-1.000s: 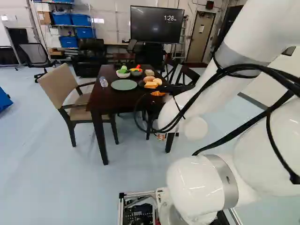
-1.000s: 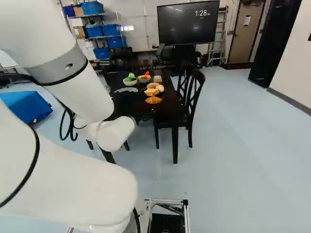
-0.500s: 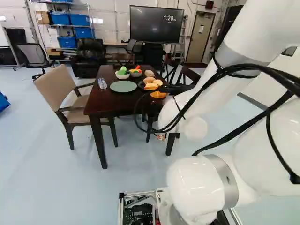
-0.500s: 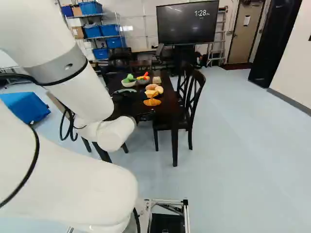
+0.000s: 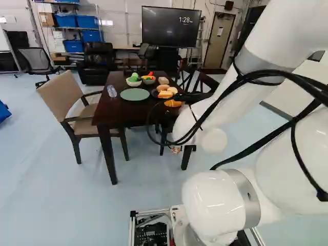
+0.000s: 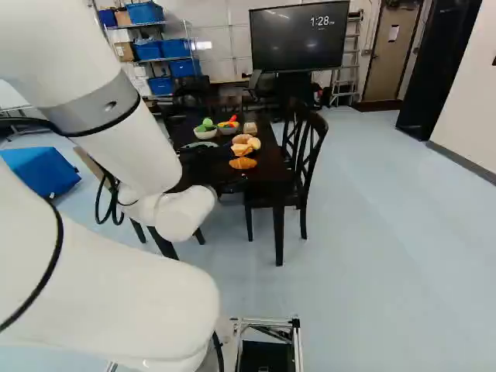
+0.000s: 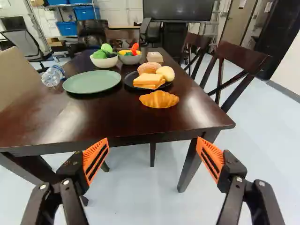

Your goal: Move the croissant to the empty plate

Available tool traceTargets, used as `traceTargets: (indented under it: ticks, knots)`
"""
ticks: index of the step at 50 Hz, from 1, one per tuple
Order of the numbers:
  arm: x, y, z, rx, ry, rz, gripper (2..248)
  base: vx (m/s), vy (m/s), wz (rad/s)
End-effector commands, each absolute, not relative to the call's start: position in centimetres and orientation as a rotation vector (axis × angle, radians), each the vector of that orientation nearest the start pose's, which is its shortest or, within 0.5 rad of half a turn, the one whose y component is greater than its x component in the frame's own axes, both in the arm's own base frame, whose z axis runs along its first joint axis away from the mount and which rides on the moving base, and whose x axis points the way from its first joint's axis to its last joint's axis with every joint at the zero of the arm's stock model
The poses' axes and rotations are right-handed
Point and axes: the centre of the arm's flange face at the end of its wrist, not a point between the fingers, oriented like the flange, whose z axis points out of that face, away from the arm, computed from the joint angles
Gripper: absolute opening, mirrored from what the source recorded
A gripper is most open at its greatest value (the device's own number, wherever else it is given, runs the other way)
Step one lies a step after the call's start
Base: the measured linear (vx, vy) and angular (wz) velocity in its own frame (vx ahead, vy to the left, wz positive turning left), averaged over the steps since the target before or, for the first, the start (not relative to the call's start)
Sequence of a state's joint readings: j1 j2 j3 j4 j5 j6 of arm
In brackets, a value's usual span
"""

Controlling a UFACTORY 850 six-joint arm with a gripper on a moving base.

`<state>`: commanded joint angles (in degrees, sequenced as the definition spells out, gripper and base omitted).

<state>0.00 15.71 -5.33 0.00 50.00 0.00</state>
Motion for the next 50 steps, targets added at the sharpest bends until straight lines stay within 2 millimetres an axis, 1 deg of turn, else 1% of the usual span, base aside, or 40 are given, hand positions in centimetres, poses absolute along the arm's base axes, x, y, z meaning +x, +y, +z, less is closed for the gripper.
traceTargets:
  ticks: [7, 50]
  knots:
    - [28.3, 0.0, 37.2, -2.547, 0.000, -1.839, 247, 0.000, 0.000, 0.000]
    - [36.0, -0.2, 41.9, -2.466, 0.008, -1.952, 247, 0.000, 0.000, 0.000]
